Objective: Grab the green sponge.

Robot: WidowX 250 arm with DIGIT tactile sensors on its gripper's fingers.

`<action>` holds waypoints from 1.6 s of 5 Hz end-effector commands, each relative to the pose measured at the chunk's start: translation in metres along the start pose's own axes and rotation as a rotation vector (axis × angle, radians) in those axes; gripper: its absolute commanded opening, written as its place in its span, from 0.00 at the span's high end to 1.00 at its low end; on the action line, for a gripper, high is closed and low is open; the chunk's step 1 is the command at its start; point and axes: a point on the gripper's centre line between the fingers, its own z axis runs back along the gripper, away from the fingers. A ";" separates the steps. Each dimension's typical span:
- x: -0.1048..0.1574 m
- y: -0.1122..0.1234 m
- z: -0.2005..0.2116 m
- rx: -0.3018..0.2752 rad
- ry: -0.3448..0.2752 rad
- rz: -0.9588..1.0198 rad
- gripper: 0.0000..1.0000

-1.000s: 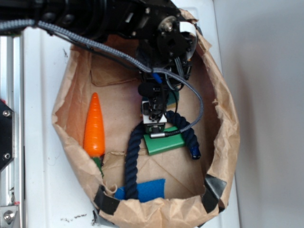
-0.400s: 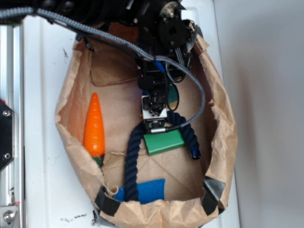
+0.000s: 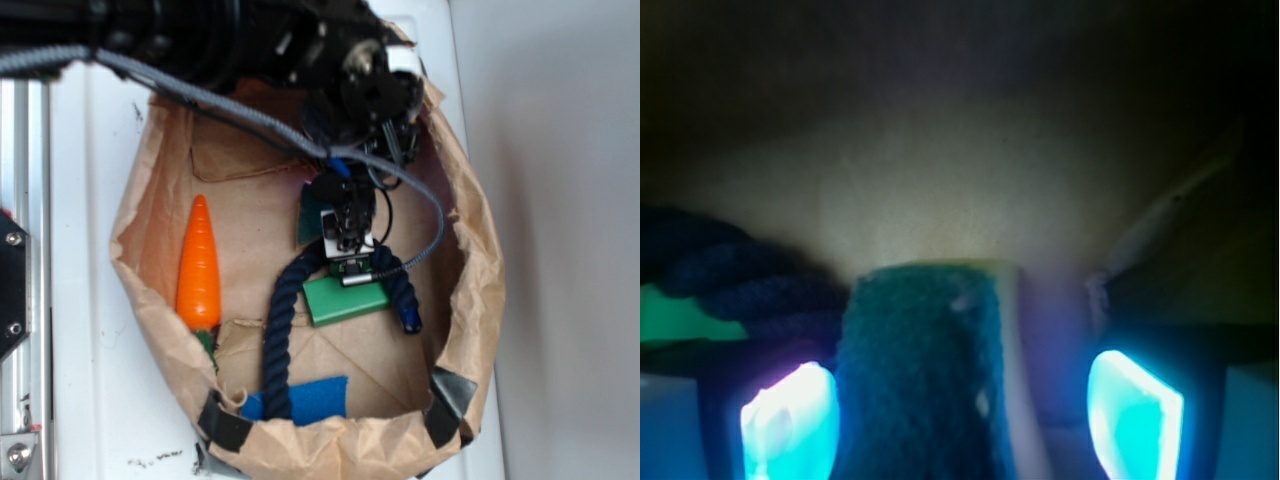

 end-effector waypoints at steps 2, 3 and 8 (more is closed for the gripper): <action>0.009 0.006 0.002 0.016 -0.035 -0.004 1.00; 0.011 0.006 0.011 -0.008 -0.021 0.002 1.00; -0.014 -0.018 0.132 -0.026 -0.030 -0.018 1.00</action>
